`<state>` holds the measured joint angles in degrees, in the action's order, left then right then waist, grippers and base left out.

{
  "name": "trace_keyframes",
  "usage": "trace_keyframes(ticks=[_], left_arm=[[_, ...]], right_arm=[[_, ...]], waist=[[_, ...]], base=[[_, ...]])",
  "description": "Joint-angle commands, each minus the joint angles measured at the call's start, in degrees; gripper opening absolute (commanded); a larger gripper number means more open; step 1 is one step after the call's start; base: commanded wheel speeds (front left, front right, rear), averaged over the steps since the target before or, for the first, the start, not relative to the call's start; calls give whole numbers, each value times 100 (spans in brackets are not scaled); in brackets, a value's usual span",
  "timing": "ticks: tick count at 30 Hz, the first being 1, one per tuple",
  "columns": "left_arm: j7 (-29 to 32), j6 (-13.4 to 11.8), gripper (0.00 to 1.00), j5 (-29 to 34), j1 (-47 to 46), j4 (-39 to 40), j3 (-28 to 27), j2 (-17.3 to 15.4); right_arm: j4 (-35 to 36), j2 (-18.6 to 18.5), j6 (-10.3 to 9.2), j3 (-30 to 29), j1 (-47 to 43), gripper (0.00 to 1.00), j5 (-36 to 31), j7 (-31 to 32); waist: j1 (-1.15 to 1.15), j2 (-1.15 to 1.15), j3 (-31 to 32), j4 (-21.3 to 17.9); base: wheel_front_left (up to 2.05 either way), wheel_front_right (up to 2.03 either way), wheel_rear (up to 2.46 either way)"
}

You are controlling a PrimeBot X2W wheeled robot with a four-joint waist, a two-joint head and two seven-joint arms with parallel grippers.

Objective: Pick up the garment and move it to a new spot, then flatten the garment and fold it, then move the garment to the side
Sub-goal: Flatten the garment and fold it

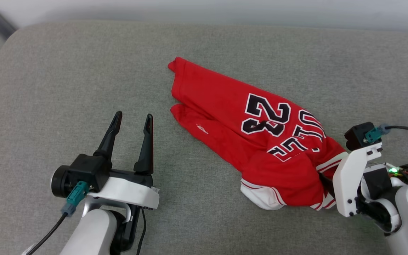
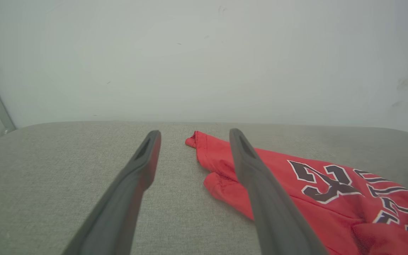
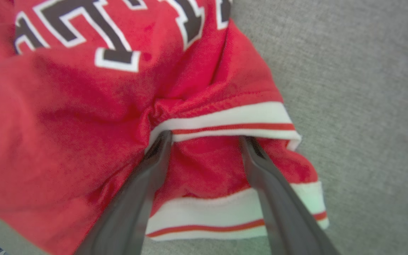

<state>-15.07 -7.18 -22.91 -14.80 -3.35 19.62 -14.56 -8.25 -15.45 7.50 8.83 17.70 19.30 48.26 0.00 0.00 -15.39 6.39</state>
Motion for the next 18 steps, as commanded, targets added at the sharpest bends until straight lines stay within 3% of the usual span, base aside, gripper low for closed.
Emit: trace_keyframes(ticks=[1, 4, 5, 6, 7, 11, 18], left_arm=[[-14, 41, 100, 47, -86, -36, -39, 43], [-14, 133, 100, 112, -123, -124, -104, 137], [-14, 160, 100, 123, -131, -152, -133, 163], [-14, 192, 100, 147, -137, -171, -158, 182], [-14, 212, 100, 166, -132, -190, -183, 199], [-14, 292, 100, 247, -71, -258, -288, 260], [-14, 424, 100, 376, -186, -206, -420, 377]], right_arm=[[-190, -51, -3, 82, 19, 100, 50, 81], [-571, -48, -3, 267, -16, 100, 185, 186], [-679, -2, -4, 308, -22, 61, 280, 211], [-719, -15, -3, 387, 12, 37, 288, 183], [-730, -43, -3, 430, 77, 0, 314, 105], [-521, -175, -3, 477, 434, 0, 394, -280], [-246, -378, -3, 91, 1247, 0, -118, -864]], waist=[[0, 0, -105, 86], [0, 0, -137, 116], [0, 0, -137, 119], [0, 0, -130, 119], [0, 0, -115, 118], [0, 0, -66, 88], [0, 0, -279, 71]], base=[[0, 0, 0], [0, 0, 0], [0, 0, 0], [0, 0, 0], [0, 0, 0], [0, 0, 0], [0, 0, 0]])
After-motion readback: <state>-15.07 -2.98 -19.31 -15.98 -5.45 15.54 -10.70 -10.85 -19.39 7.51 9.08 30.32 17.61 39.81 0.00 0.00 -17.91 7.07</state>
